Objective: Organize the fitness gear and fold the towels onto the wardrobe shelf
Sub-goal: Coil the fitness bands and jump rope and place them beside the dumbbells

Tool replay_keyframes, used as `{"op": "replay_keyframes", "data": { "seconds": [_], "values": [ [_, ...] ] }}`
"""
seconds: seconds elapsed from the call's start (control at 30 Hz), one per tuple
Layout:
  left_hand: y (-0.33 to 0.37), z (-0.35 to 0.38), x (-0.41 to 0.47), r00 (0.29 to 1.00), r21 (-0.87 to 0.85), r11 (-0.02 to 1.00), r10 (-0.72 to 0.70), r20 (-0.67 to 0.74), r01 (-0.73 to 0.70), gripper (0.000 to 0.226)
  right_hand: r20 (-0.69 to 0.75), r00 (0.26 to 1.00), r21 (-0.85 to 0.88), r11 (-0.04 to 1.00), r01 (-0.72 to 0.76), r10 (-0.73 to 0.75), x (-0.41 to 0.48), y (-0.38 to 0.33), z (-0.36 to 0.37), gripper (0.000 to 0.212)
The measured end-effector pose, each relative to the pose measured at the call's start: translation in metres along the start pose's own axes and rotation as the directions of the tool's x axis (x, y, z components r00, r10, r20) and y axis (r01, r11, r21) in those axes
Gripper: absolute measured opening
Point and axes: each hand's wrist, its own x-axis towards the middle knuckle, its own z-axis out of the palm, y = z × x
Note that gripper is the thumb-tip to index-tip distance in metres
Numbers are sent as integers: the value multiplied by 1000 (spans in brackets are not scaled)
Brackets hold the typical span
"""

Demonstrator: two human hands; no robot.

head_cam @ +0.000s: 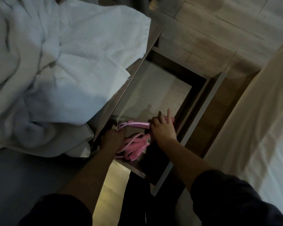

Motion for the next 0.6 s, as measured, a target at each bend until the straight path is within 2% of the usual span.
{"op": "replay_keyframes", "data": {
  "seconds": [0.13,0.23,0.33,0.47,0.6],
  "values": [
    [2,-1,-13,998,-23,1000,11,55,-10,51,-87,991,-40,995,96,-99,-9,2,-5,64],
    [5,-8,-30,997,-32,998,53,63,-51,46,-144,977,59,984,167,-157,-23,3,-12,53],
    [12,-20,-56,990,-34,989,144,15,-143,34,-139,974,150,969,197,-176,-42,8,-27,45],
    [26,-36,-95,953,57,954,299,-48,-296,34,-125,974,147,968,205,-187,-73,17,-48,43],
    [36,-56,-131,945,17,954,298,-132,-298,38,-181,965,262,937,233,-190,-106,29,-63,32]
  ]
}}
